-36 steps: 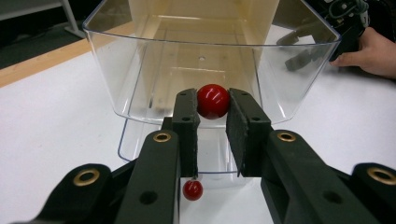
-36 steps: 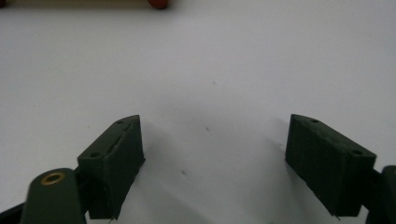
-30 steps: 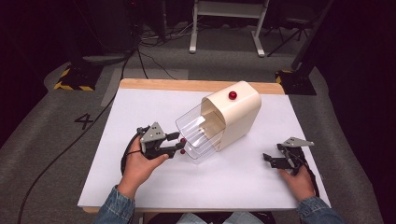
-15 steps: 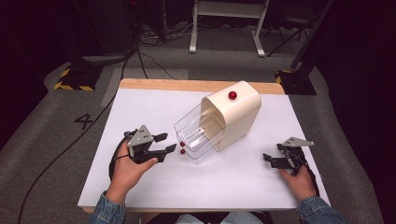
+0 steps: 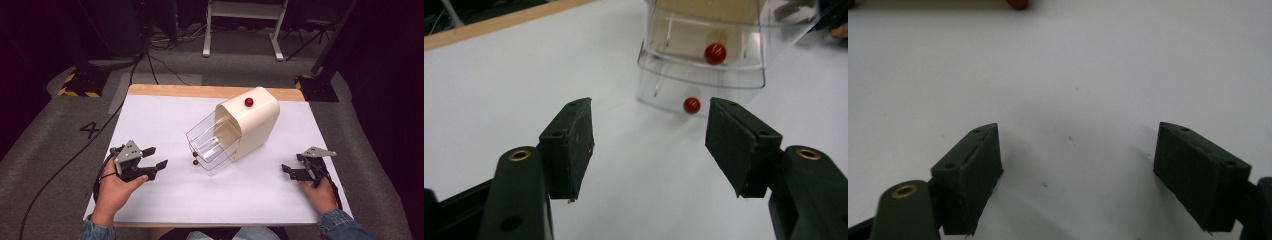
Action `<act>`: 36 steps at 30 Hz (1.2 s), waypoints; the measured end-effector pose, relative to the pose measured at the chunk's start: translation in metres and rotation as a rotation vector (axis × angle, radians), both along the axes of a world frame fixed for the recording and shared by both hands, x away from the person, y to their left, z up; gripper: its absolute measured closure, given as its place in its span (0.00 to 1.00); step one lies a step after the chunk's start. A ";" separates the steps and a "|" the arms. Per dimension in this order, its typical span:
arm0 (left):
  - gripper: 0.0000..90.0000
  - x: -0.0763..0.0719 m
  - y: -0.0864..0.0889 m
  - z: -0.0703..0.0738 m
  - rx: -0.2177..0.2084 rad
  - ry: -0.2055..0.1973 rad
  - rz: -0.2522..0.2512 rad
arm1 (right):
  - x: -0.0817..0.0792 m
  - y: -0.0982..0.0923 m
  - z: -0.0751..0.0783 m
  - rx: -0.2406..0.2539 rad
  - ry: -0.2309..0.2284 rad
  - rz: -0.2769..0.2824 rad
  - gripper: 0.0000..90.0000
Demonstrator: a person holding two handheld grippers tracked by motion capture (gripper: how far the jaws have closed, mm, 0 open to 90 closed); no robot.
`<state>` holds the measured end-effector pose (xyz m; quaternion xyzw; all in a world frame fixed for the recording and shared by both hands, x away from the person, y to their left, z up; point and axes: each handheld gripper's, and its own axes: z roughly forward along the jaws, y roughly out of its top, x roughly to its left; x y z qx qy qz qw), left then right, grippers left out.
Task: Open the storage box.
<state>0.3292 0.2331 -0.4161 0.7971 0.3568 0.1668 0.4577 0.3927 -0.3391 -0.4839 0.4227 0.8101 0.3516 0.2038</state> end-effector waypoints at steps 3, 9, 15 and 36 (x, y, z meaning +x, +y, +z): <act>0.39 0.001 0.008 -0.006 0.033 0.020 0.023 | 0.000 0.000 0.000 0.000 0.000 0.000 0.22; 0.38 0.007 0.021 -0.023 0.065 0.083 0.042 | 0.000 0.000 0.000 0.000 -0.001 0.000 0.22; 0.36 0.010 0.031 -0.037 0.175 0.142 0.067 | 0.000 0.000 0.000 0.001 -0.001 0.000 0.22; 0.14 0.006 0.033 -0.066 0.226 0.183 0.035 | 0.000 0.000 0.000 0.002 0.000 0.000 0.22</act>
